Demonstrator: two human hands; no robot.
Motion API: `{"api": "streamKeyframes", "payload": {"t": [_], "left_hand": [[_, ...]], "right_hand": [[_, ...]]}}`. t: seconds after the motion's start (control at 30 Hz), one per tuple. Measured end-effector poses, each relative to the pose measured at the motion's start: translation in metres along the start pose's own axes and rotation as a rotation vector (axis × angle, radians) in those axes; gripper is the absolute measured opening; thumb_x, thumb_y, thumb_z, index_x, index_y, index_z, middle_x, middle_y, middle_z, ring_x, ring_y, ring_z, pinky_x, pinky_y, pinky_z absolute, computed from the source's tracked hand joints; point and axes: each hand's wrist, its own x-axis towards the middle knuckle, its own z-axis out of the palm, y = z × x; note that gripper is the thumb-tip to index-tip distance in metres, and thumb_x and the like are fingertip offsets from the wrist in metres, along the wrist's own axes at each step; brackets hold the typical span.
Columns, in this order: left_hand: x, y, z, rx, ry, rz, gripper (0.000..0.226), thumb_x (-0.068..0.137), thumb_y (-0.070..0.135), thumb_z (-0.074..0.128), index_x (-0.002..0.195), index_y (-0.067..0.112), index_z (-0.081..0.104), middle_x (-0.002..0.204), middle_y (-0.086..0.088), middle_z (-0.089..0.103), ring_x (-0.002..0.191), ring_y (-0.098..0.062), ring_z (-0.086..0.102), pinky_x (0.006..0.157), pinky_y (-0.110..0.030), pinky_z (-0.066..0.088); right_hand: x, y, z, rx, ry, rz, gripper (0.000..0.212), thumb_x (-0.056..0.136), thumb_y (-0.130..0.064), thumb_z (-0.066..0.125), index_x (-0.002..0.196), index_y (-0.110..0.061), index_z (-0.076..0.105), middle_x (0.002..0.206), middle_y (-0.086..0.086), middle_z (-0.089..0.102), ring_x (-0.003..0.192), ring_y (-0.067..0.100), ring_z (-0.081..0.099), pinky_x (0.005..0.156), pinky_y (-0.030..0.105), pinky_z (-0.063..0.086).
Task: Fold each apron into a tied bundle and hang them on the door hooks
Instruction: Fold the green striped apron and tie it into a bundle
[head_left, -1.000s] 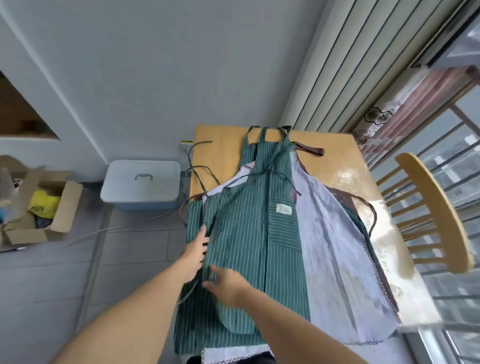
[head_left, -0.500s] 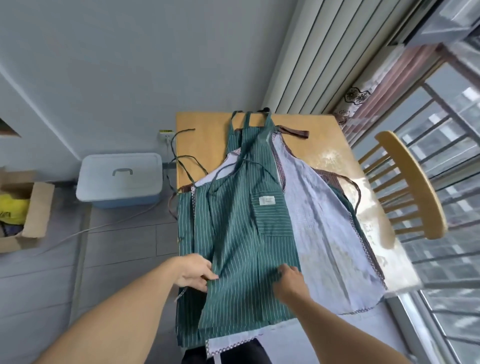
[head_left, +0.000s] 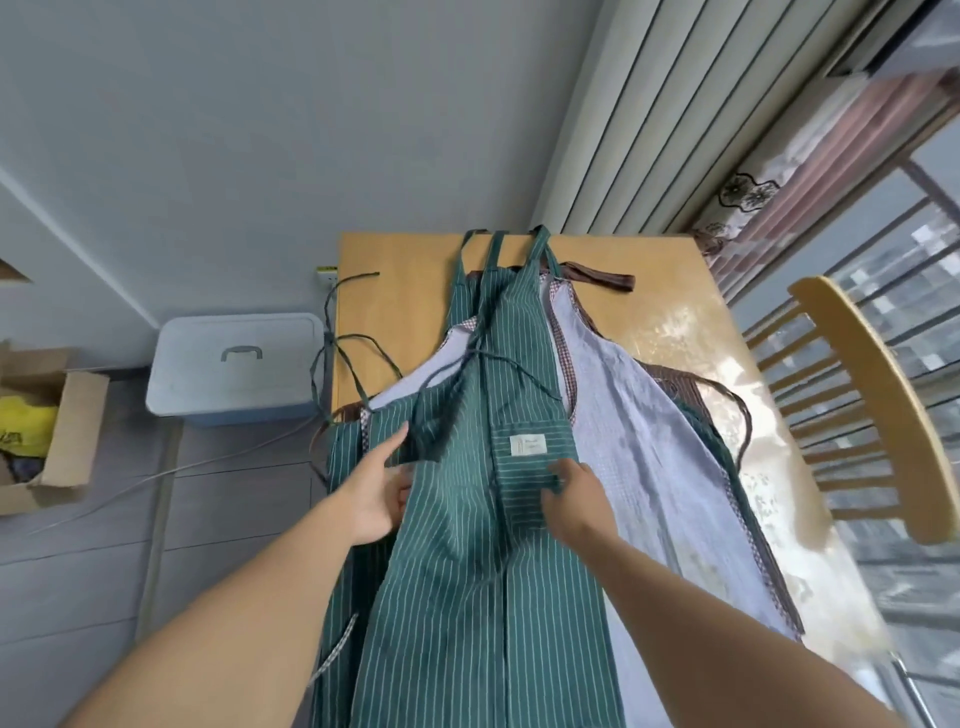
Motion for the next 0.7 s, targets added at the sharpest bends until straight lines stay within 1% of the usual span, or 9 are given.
{"api": "streamKeyframes", "payload": {"t": [0.1, 0.2, 0.23, 0.3, 0.33, 0.4, 0.47, 0.6, 0.7], "left_hand": [[0.007, 0.017, 0.015, 0.141, 0.097, -0.052, 0.083, 0.071, 0.075, 0.072, 0.123, 0.011, 0.060, 0.121, -0.014, 0.063, 0.105, -0.030, 0.063, 0.090, -0.044, 0.050], [0.024, 0.035, 0.022, 0.225, 0.152, 0.010, 0.132, 0.047, 0.080, 0.083, 0.155, 0.023, 0.034, 0.161, -0.009, 0.033, 0.139, -0.033, 0.042, 0.112, -0.053, 0.038], [0.025, 0.042, 0.027, 0.202, 0.162, 0.030, 0.121, 0.054, 0.074, 0.085, 0.153, 0.021, 0.038, 0.157, -0.011, 0.039, 0.134, -0.033, 0.048, 0.104, -0.049, 0.045], [0.033, 0.058, 0.026, 0.059, 0.198, 0.134, 0.064, 0.080, 0.051, 0.079, 0.133, 0.020, 0.060, 0.129, -0.010, 0.061, 0.110, -0.030, 0.060, 0.083, -0.041, 0.051], [0.036, 0.067, 0.024, 0.003, 0.207, 0.188, 0.045, 0.080, 0.044, 0.080, 0.118, 0.024, 0.068, 0.120, -0.009, 0.065, 0.104, -0.027, 0.062, 0.086, -0.040, 0.050], [0.045, 0.080, 0.012, -0.062, 0.168, 0.296, 0.056, 0.068, 0.042, 0.090, 0.118, 0.026, 0.071, 0.135, -0.006, 0.062, 0.123, -0.027, 0.057, 0.106, -0.049, 0.044], [0.043, 0.094, 0.003, -0.189, 0.102, 0.368, 0.054, 0.073, 0.031, 0.083, 0.122, 0.014, 0.067, 0.136, -0.004, 0.063, 0.126, -0.025, 0.058, 0.108, -0.048, 0.042], [0.022, 0.121, -0.020, -0.425, 0.065, 0.513, 0.025, 0.051, 0.018, 0.093, 0.070, 0.013, 0.076, 0.102, -0.004, 0.073, 0.108, -0.025, 0.070, 0.098, -0.041, 0.048], [0.005, 0.141, -0.052, -0.483, 0.286, 0.594, 0.009, 0.085, 0.019, 0.066, 0.077, 0.016, 0.066, 0.101, -0.003, 0.069, 0.109, -0.022, 0.068, 0.101, -0.043, 0.049]], "right_hand": [[0.040, -0.019, -0.009, 0.010, -0.063, -0.037, 0.043, 0.099, -0.013, 0.054, 0.142, -0.022, 0.050, 0.139, 0.001, 0.055, 0.090, 0.018, 0.069, 0.074, 0.040, 0.063], [0.071, -0.039, -0.014, -0.018, -0.121, -0.063, 0.051, 0.098, -0.011, 0.057, 0.145, -0.022, 0.043, 0.137, 0.003, 0.058, 0.087, 0.016, 0.068, 0.072, 0.039, 0.063], [0.080, -0.045, -0.016, -0.032, -0.101, -0.072, 0.058, 0.096, -0.010, 0.057, 0.149, -0.023, 0.037, 0.135, 0.003, 0.059, 0.087, 0.017, 0.067, 0.069, 0.039, 0.062], [0.097, -0.055, -0.017, -0.017, -0.053, -0.063, 0.074, 0.096, -0.010, 0.055, 0.157, -0.026, 0.016, 0.113, 0.005, 0.067, 0.074, 0.017, 0.064, 0.055, 0.034, 0.053], [0.104, -0.059, -0.016, -0.009, -0.050, -0.053, 0.080, 0.097, -0.011, 0.054, 0.159, -0.027, 0.005, 0.096, 0.004, 0.068, 0.065, 0.017, 0.060, 0.049, 0.032, 0.047], [0.117, -0.065, -0.016, -0.033, -0.108, -0.050, 0.085, 0.099, -0.015, 0.054, 0.160, -0.028, -0.004, 0.080, 0.003, 0.066, 0.058, 0.017, 0.056, 0.045, 0.029, 0.043], [0.131, -0.069, -0.016, -0.071, -0.176, -0.067, 0.078, 0.099, -0.015, 0.055, 0.160, -0.028, 0.009, 0.087, 0.003, 0.067, 0.061, 0.016, 0.059, 0.047, 0.030, 0.049], [0.147, -0.076, -0.020, -0.143, -0.151, -0.068, 0.073, 0.096, -0.011, 0.054, 0.156, -0.026, 0.016, 0.082, 0.003, 0.065, 0.058, 0.016, 0.058, 0.045, 0.030, 0.045], [0.150, -0.075, -0.020, -0.114, -0.087, -0.058, 0.075, 0.094, -0.012, 0.056, 0.155, -0.026, 0.016, 0.085, 0.002, 0.065, 0.060, 0.016, 0.060, 0.044, 0.030, 0.044]]}}
